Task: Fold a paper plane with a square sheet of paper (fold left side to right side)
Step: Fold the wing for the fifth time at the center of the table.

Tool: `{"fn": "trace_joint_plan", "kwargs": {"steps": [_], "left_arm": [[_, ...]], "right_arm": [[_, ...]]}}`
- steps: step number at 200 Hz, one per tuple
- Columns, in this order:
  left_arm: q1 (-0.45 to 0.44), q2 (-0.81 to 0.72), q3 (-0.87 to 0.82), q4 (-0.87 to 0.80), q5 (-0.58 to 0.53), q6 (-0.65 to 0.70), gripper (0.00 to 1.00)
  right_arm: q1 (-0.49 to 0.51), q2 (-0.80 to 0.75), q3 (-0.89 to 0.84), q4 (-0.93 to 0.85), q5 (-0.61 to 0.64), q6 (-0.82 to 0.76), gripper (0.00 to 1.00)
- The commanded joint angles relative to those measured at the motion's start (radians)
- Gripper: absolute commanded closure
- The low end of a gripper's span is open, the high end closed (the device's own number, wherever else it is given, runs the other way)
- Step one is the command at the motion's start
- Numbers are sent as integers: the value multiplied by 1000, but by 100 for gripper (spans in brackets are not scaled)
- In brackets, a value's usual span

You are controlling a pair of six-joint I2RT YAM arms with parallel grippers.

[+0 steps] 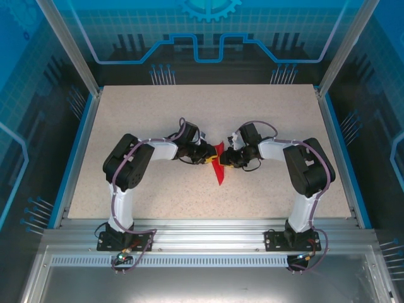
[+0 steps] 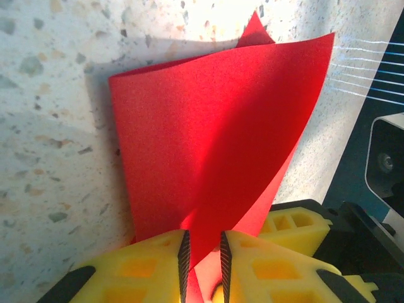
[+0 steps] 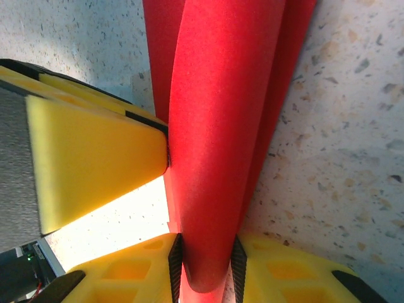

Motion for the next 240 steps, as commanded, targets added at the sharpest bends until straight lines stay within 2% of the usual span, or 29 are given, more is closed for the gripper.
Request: {"fn": "trace_joint_plan", "kwargs": {"steps": [1, 34, 99, 240], "left_arm": [[4, 11, -10, 29, 34, -13, 75], [5, 12, -25, 83, 54, -30, 75], [4, 14, -25, 85, 59, -26, 76], [15, -7, -25, 20, 37, 36, 100]], "right_arm": [[-6, -14, -17, 10, -37, 14, 71], [-17, -2, -24, 28, -61, 26, 71], [-27, -1, -29, 37, -72, 30, 71], [-27, -13, -27, 3, -55, 6, 70]]}}
